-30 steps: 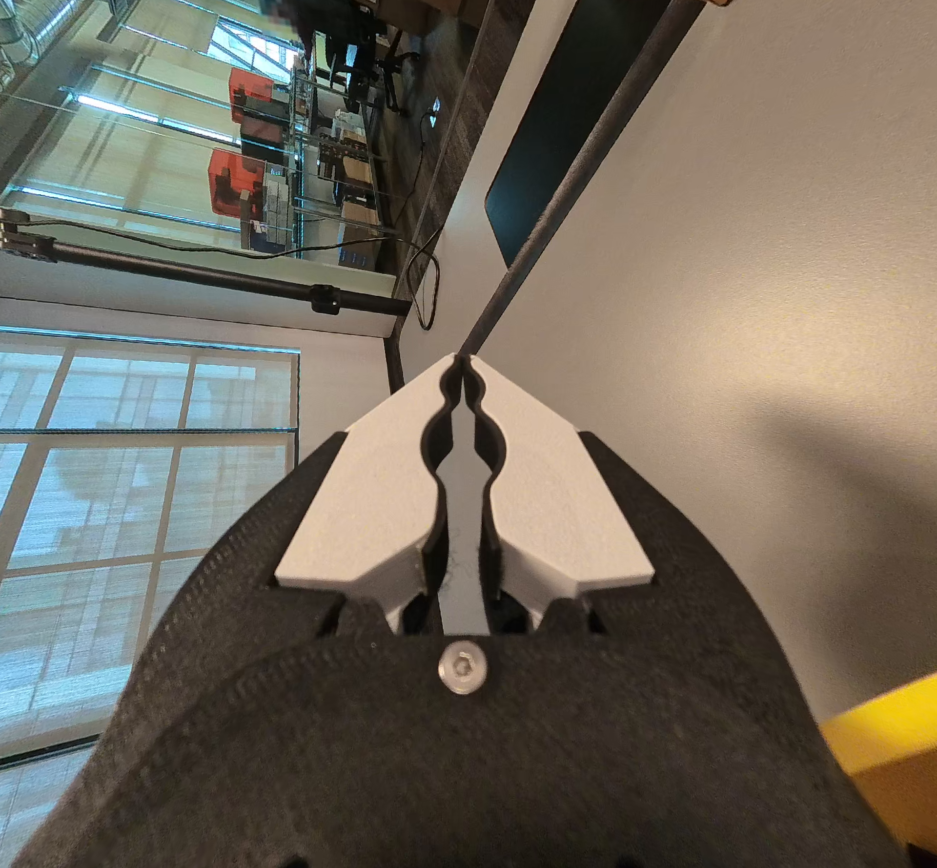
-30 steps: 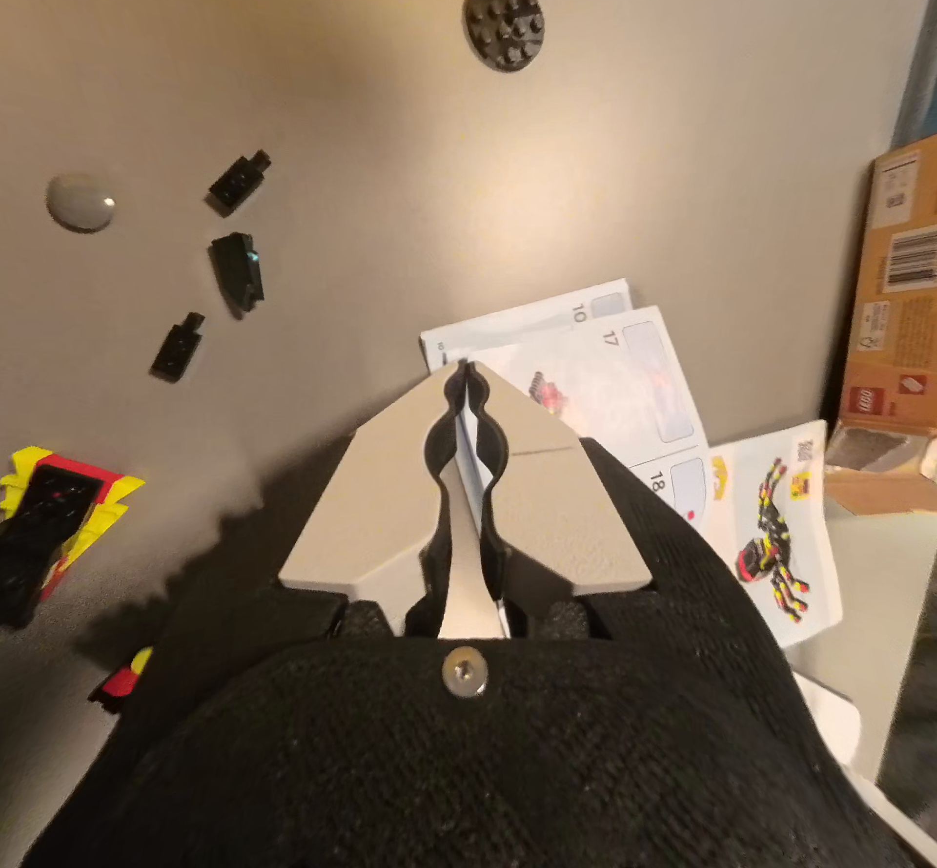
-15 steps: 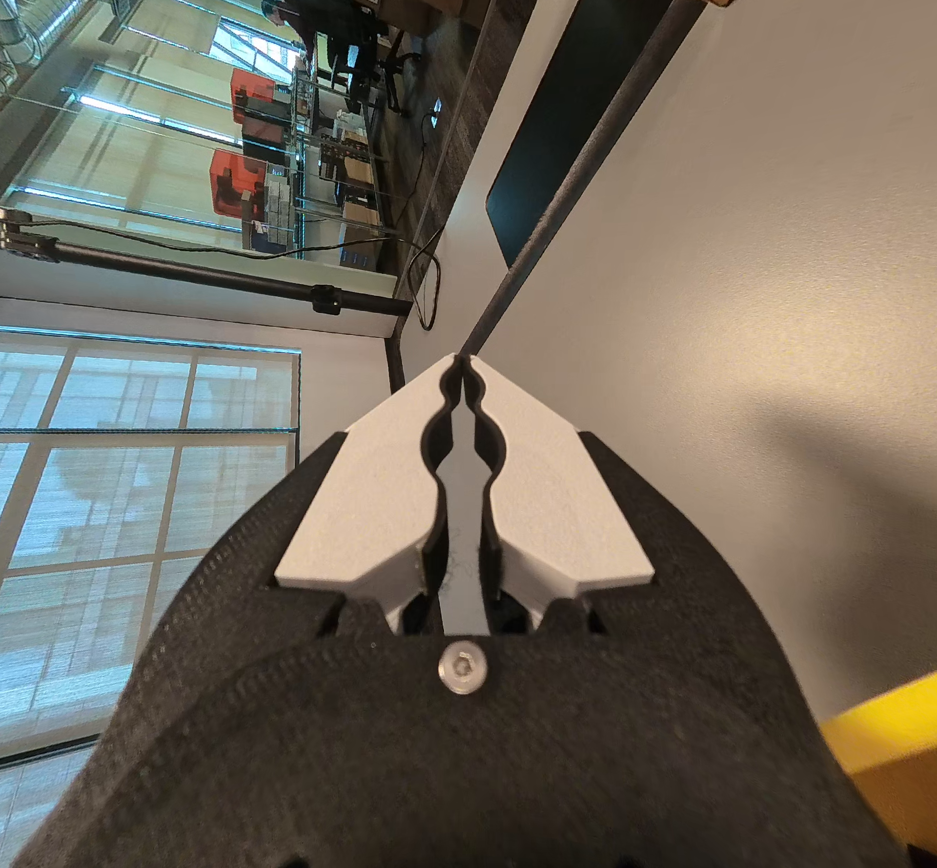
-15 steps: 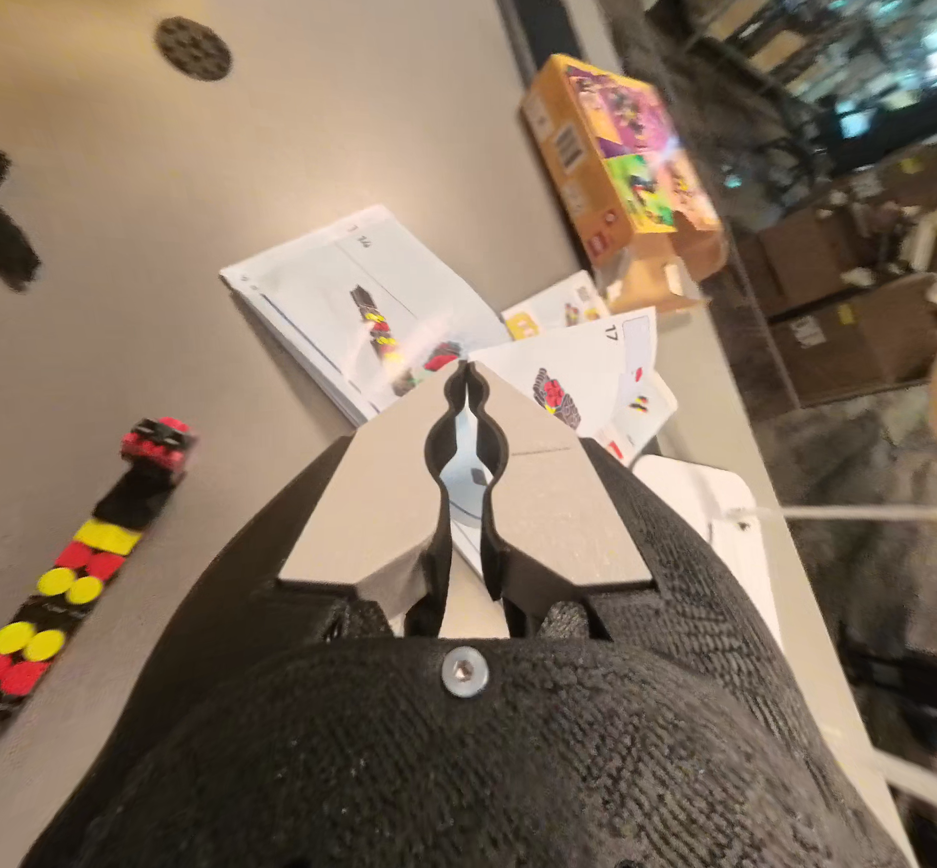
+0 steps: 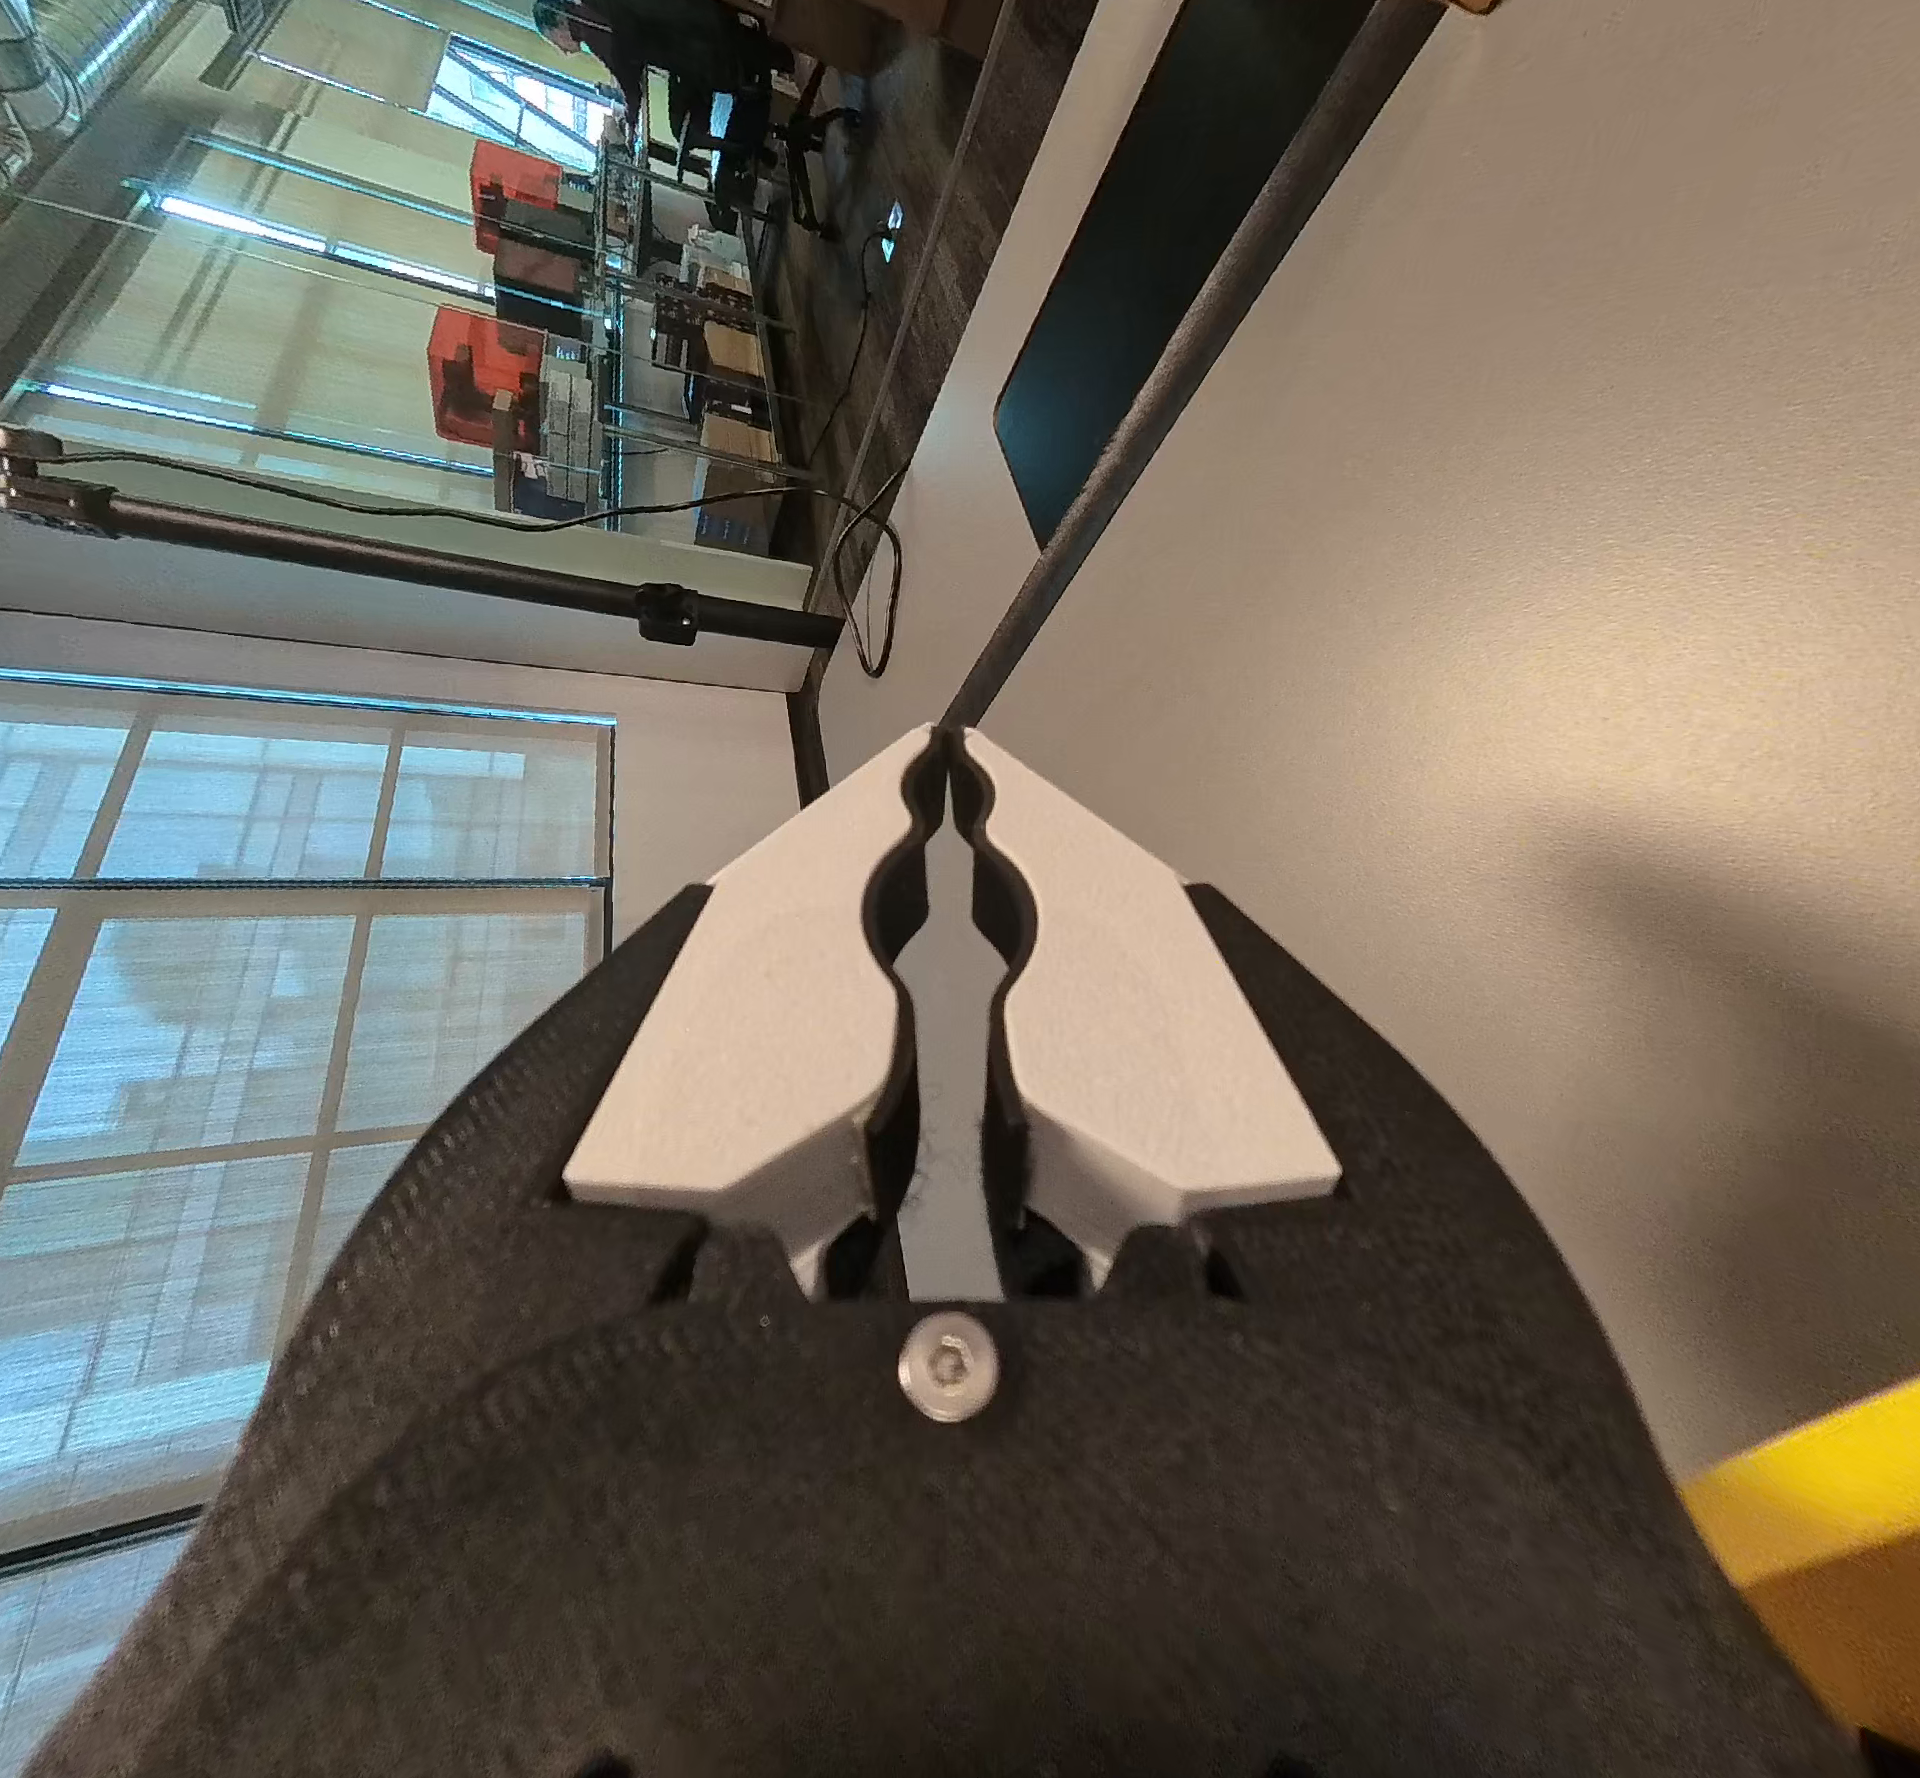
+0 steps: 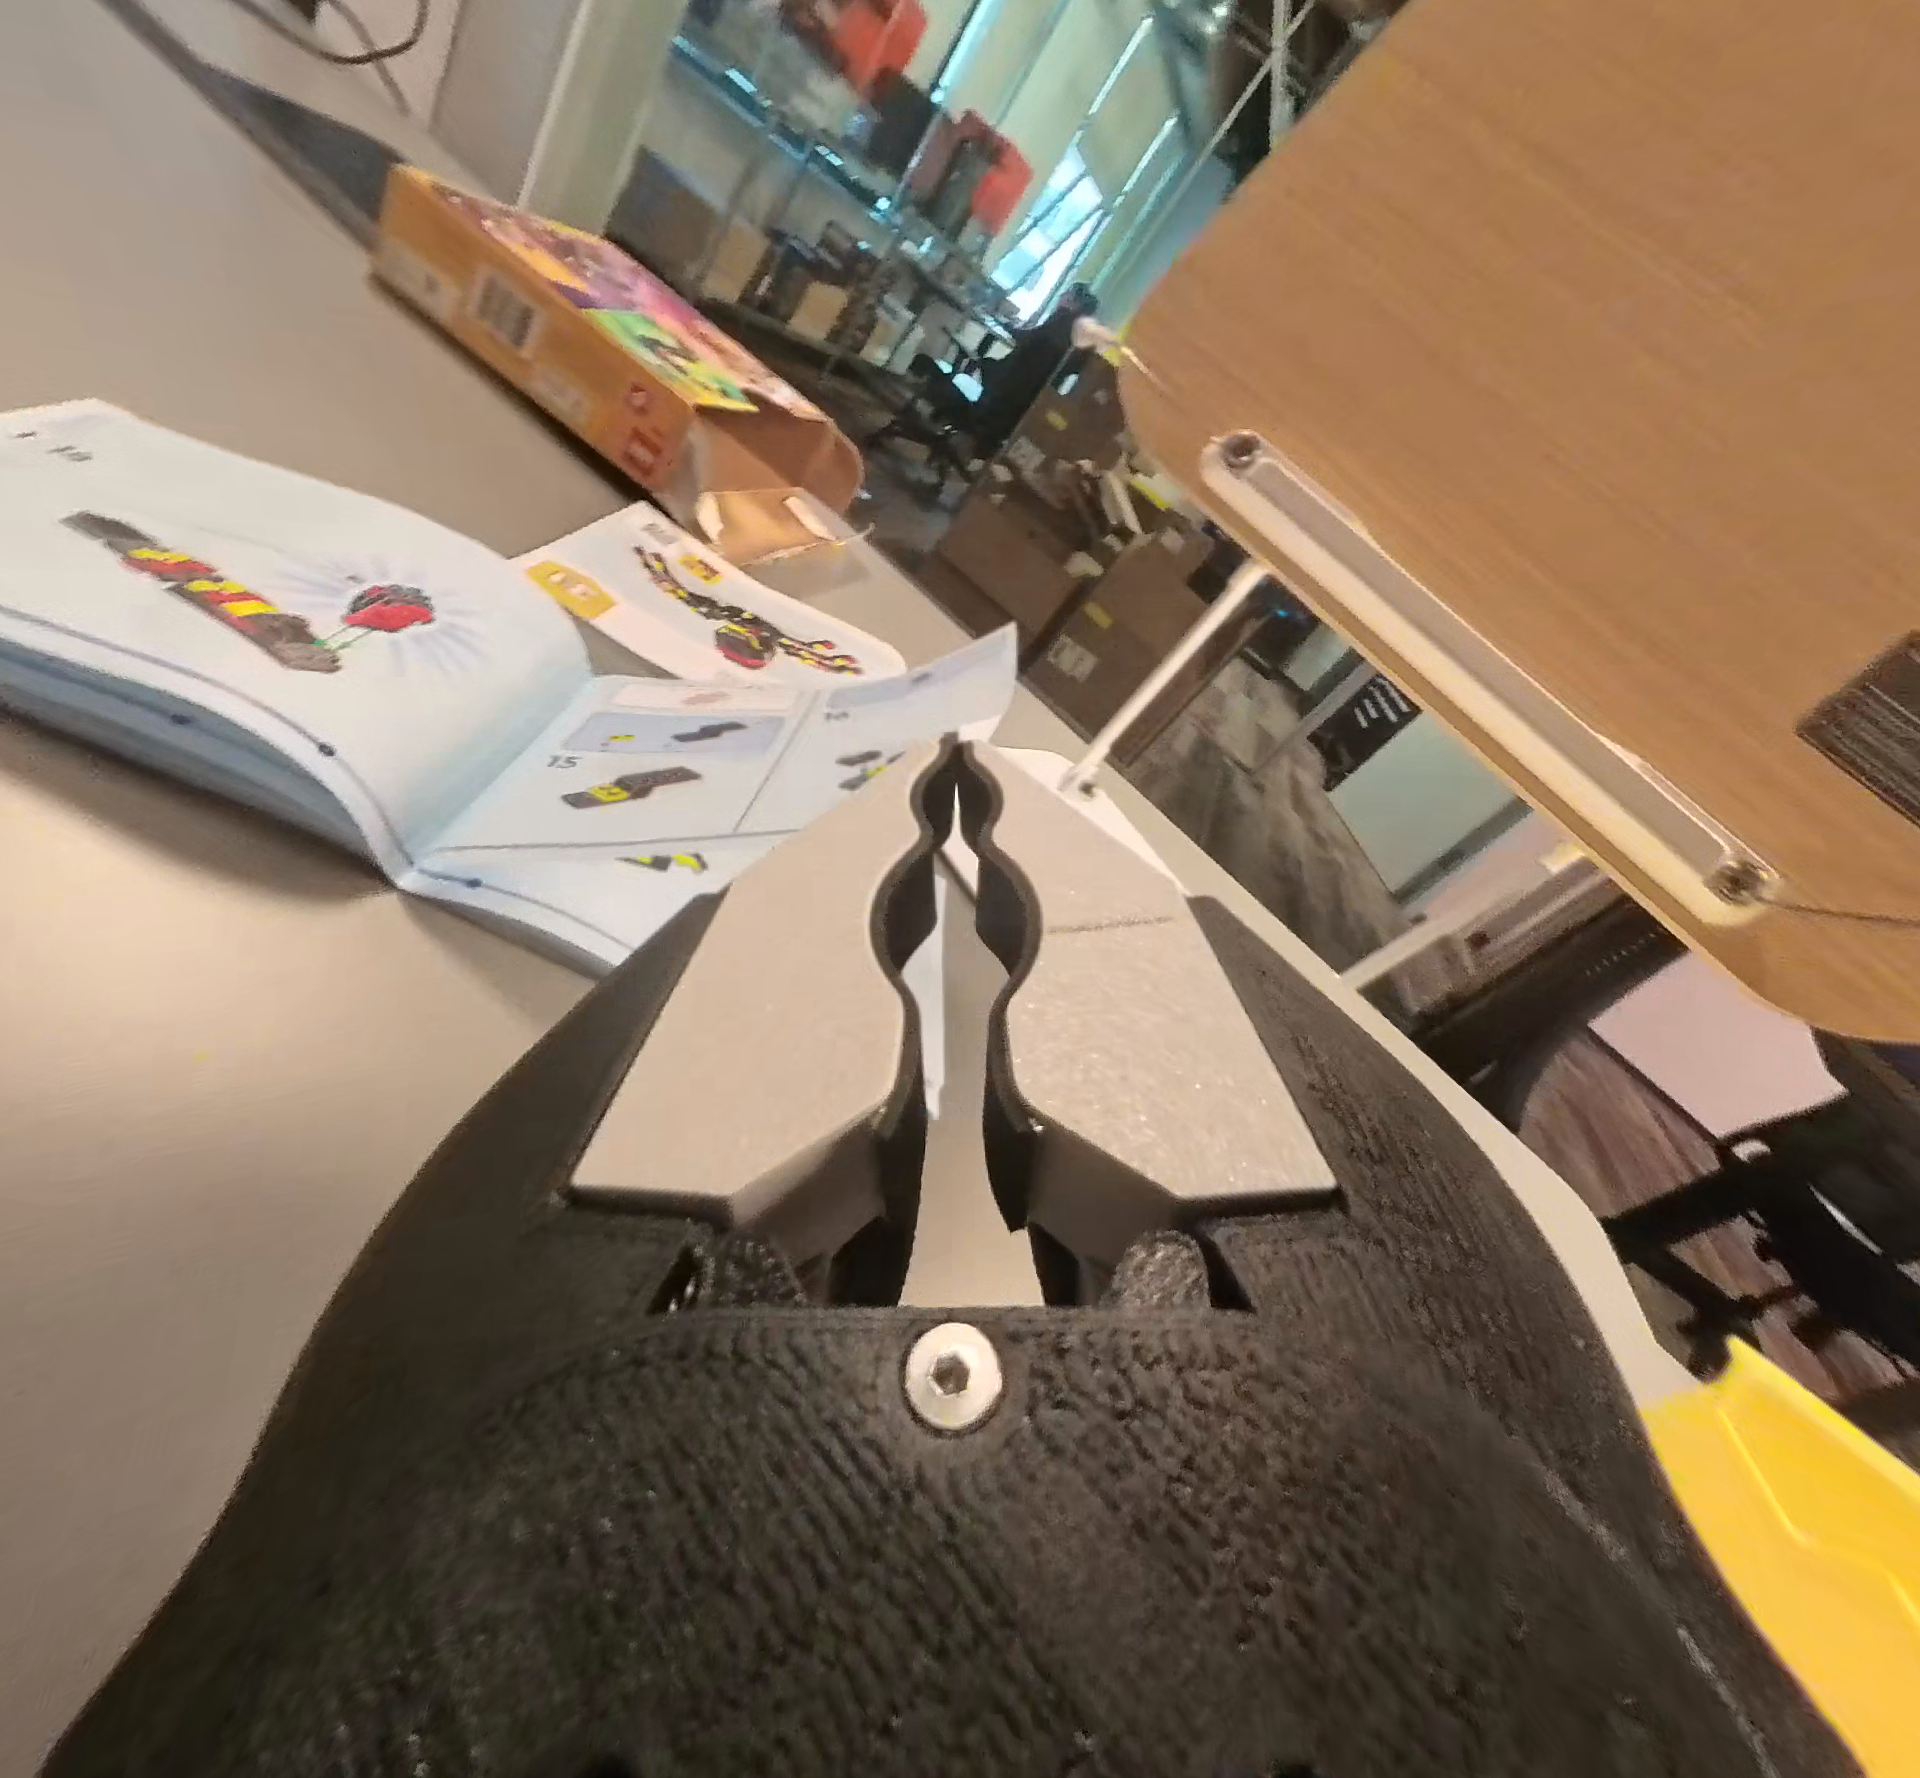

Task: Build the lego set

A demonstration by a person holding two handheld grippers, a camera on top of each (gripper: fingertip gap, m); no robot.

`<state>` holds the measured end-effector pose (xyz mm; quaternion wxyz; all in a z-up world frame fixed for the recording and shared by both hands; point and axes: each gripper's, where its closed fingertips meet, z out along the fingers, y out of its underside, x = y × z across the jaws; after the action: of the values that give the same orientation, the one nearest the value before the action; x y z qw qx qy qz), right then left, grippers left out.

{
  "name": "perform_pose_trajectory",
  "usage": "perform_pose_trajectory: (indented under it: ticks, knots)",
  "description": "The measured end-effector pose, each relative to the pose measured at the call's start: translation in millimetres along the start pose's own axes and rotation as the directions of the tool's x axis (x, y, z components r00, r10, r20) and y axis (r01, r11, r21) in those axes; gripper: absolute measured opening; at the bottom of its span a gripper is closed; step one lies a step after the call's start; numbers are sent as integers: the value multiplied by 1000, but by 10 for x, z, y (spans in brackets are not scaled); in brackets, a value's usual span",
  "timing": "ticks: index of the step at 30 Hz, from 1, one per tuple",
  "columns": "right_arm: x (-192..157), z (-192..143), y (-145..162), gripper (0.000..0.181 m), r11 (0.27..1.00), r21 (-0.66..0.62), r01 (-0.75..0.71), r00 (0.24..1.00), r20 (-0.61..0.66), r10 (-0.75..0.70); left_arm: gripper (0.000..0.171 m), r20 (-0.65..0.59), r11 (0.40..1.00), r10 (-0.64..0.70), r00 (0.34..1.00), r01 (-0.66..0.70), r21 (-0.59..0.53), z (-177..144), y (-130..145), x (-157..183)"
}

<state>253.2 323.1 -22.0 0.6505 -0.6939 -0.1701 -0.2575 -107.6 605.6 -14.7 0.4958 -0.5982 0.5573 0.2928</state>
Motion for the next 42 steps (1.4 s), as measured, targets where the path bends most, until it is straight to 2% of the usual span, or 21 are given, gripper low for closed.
perform_pose_trajectory:
  ticks: [5,14,42]
  knots:
    - [60,-21,106,0,1000,-4,0,998,-58,-1,0,-2,1000,0,1000,0,0,1,-1,2]
    - [93,-45,112,0,999,23,-49,997,-65,50,0,-1,1000,0,1000,0,0,1,0,2]
    - [154,-26,136,0,996,17,-83,993,-86,85,0,-2,1000,0,1000,0,0,2,3,1]
